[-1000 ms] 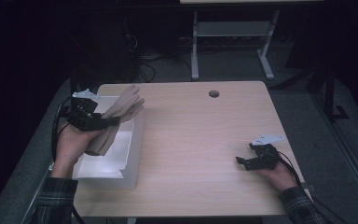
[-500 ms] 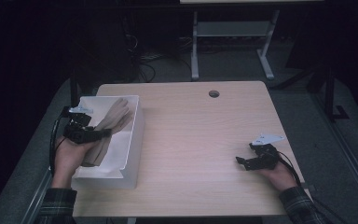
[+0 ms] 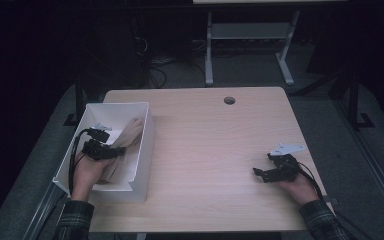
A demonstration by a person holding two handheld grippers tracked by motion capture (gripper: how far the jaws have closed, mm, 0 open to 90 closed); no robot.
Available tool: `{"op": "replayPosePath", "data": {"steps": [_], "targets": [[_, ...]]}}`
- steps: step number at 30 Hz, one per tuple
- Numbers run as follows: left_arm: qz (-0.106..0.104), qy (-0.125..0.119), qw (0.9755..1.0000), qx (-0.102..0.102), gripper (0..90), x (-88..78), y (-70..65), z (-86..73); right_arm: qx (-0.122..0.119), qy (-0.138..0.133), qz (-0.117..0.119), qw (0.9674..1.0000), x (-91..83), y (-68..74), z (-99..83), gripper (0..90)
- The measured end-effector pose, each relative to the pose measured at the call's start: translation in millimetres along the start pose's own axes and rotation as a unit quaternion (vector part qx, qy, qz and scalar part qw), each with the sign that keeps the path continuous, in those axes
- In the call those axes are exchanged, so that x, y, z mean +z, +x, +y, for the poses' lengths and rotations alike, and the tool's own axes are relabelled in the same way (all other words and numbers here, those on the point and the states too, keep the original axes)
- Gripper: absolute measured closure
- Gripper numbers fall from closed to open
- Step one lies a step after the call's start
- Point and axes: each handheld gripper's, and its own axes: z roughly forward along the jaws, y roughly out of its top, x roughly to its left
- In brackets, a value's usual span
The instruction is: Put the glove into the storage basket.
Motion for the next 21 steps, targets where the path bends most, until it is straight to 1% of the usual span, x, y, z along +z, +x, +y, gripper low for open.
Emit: {"op": "replayPosePath", "data": {"steps": [3, 7, 9, 11, 12, 15, 17, 18, 19, 20, 21], "targets": [[0.004, 0.017, 0.9998, 0.004, 64.2, 8.8, 0.4, -2.3, 0.0, 0.0, 0.0, 1.0, -0.1, 0.0, 0.0, 14.6], [0.0, 0.028, 0.9996, 0.004, 62.4, 15.4, 2.0, -6.0, 0.0, 0.0, 0.0, 1.0, 0.1, 0.0, 0.0, 14.6], [-0.001, 0.033, 0.9995, 0.004, 59.7, 17.2, 2.3, -6.4, 0.001, -0.001, 0.001, 1.0, 0.2, 0.0, -0.1, 14.6], [-0.005, 0.037, 0.9993, 0.0, 54.7, 18.8, 2.9, -6.6, 0.0, -0.001, 0.001, 1.0, 0.2, 0.0, -0.1, 14.6], [-0.004, 0.04, 0.9992, -0.002, 49.6, 19.5, 3.1, -6.8, 0.0, -0.001, 0.001, 1.0, 0.2, 0.0, -0.1, 14.6], [-0.004, 0.048, 0.9989, -0.004, 40.6, 22.7, 3.6, -7.4, 0.0, -0.001, 0.001, 1.0, 0.2, 0.0, -0.1, 14.6], [-0.004, 0.039, 0.9992, -0.004, 35.1, 21.8, 3.8, -7.0, 0.0, 0.0, 0.001, 1.0, 0.0, 0.0, 0.0, 14.6], [-0.002, 0.035, 0.9994, -0.003, 30.5, 20.7, 4.0, -6.6, 0.0, -0.001, 0.001, 1.0, 0.1, 0.0, 0.0, 14.6], [-0.005, 0.029, 0.9995, -0.006, 27.5, 19.1, 3.9, -6.0, 0.0, -0.001, 0.001, 1.0, 0.2, 0.0, -0.1, 14.6], [-0.007, 0.026, 0.9996, -0.006, 23.6, 17.9, 4.1, -5.4, 0.0, -0.001, 0.001, 1.0, 0.1, 0.0, 0.0, 14.6], [-0.004, 0.021, 0.9997, -0.006, 20.6, 16.3, 3.7, -4.8, 0.0, -0.001, 0.001, 1.0, 0.1, 0.0, -0.1, 14.6]]}}
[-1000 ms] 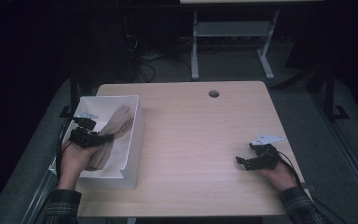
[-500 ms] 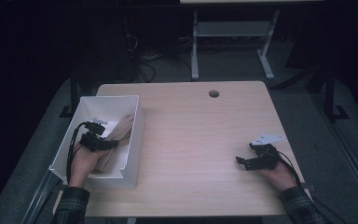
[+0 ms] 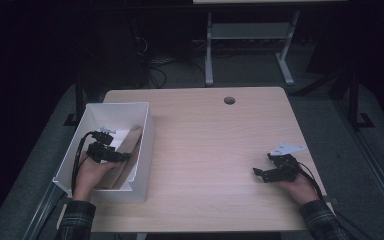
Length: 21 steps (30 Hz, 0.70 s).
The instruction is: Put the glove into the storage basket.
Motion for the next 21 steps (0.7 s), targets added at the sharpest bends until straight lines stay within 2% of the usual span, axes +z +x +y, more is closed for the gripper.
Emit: {"op": "replayPosePath", "data": {"steps": [1, 4, 12, 16, 21], "targets": [[0.001, 0.001, 1.0, 0.002, 18.3, -2.3, -0.2, 0.8, 0.0, 0.0, 0.0, 1.0, -0.1, 0.0, 0.0, 14.6], [-0.006, -0.016, 0.9998, 0.001, 14.7, -10.8, -2.2, 3.6, 0.0, 0.001, -0.001, 1.0, -0.1, 0.0, 0.0, 14.6], [-0.007, -0.049, 0.9988, 0.008, 14.0, -37.6, -7.8, 24.2, 0.0, 0.001, 0.0, 1.0, -0.2, 0.0, 0.0, 14.6], [-0.012, -0.067, 0.9976, 0.009, 14.1, -50.2, -16.2, 36.6, 0.0, 0.001, 0.0, 1.0, -0.2, -0.1, 0.1, 14.6], [-0.026, -0.097, 0.9948, 0.017, 14.1, -67.8, -34.7, 53.3, 0.0, 0.001, 0.0, 1.0, -0.2, -0.1, 0.1, 14.6]]}}
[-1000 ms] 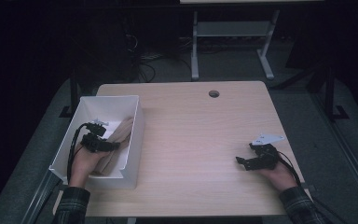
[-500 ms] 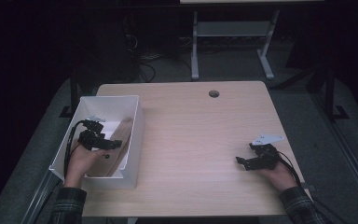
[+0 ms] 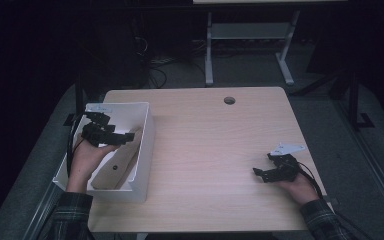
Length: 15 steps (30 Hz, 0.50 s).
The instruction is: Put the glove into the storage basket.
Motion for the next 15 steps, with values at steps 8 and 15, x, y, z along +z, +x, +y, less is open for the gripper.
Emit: {"op": "replayPosePath", "data": {"steps": [8, 15], "targets": [[-0.044, -0.029, 0.9984, 0.02, 14.1, -12.1, -32.1, 27.4, 0.001, 0.0, -0.001, 1.0, 0.4, 0.2, 0.2, 14.6], [-0.076, -0.032, 0.9956, 0.043, 14.1, -4.6, -59.8, 38.1, 0.001, 0.001, 0.0, 1.0, 0.2, 0.2, 0.3, 14.6]]}}
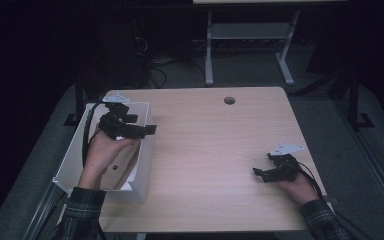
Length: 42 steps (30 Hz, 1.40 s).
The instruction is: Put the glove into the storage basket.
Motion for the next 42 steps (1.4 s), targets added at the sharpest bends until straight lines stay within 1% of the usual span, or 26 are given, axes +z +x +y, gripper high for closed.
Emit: {"op": "replayPosePath", "data": {"steps": [2, 9, 11, 12, 13, 17, 18, 19, 22, 24, 29, 32, 33, 40, 41, 42], "targets": [[-0.008, 0.0, 0.9999, 0.007, 14.1, 4.7, -6.6, 2.8, 0.0, 0.0, 0.0, 1.0, 0.0, 0.1, 0.0, 14.5], [-0.031, -0.003, 0.9994, 0.016, 14.3, 24.8, -28.8, 7.0, 0.0, 0.0, 0.0, 1.0, 0.1, 0.1, 0.0, 14.6], [-0.034, -0.001, 0.9992, 0.02, 14.3, 31.0, -34.6, 6.5, 0.001, 0.0, 0.0, 1.0, 0.1, 0.1, 0.0, 14.5], [-0.036, -0.002, 0.9992, 0.018, 14.3, 34.4, -38.2, 6.1, 0.001, 0.0, 0.0, 1.0, 0.1, 0.1, 0.0, 14.5], [-0.039, 0.001, 0.999, 0.023, 14.3, 37.2, -40.7, 5.7, 0.001, 0.0, 0.0, 1.0, 0.1, 0.1, 0.0, 14.6], [-0.05, 0.007, 0.9983, 0.029, 14.3, 49.6, -53.3, 3.5, 0.001, 0.0, 0.0, 1.0, 0.1, 0.1, 0.0, 14.5], [-0.051, 0.007, 0.9983, 0.028, 14.3, 53.0, -56.8, 2.6, 0.001, -0.001, 0.001, 1.0, 0.2, 0.1, 0.0, 14.5], [-0.052, 0.011, 0.998, 0.034, 14.3, 55.8, -59.5, 1.9, 0.001, -0.001, 0.001, 1.0, 0.2, 0.1, 0.0, 14.5], [-0.055, 0.012, 0.9978, 0.035, 14.3, 66.3, -69.5, -1.8, 0.0, 0.001, 0.0, 1.0, 0.0, 0.1, 0.1, 14.5], [-0.057, 0.016, 0.9974, 0.04, 14.3, 71.4, -74.6, -3.6, 0.0, 0.0, 0.0, 1.0, 0.1, 0.1, 0.0, 14.5], [-0.059, 0.024, 0.9966, 0.051, 14.3, 87.5, -88.8, -12.3, 0.0, 0.0, 0.0, 1.0, 0.0, 0.2, 0.1, 14.5], [-0.06, 0.03, 0.996, 0.058, 14.3, 98.0, -94.7, -20.5, -0.001, 0.0, 0.0, 1.0, 0.0, 0.2, 0.0, 14.5], [-0.063, 0.033, 0.9958, 0.057, 14.3, 102.6, -97.1, -24.3, -0.001, 0.0, 0.0, 1.0, 0.0, 0.2, 0.0, 14.5], [-0.068, 0.046, 0.9938, 0.075, 14.3, 122.1, -104.1, -43.4, -0.001, 0.0, 0.0, 1.0, 0.0, 0.2, 0.0, 14.5], [-0.067, 0.045, 0.9936, 0.079, 14.3, 125.1, -104.6, -47.1, -0.001, 0.0, 0.0, 1.0, 0.0, 0.2, 0.0, 14.5], [-0.068, 0.044, 0.9937, 0.078, 14.3, 126.9, -104.9, -49.4, -0.001, 0.0, 0.0, 1.0, 0.0, 0.1, 0.0, 14.6]]}}
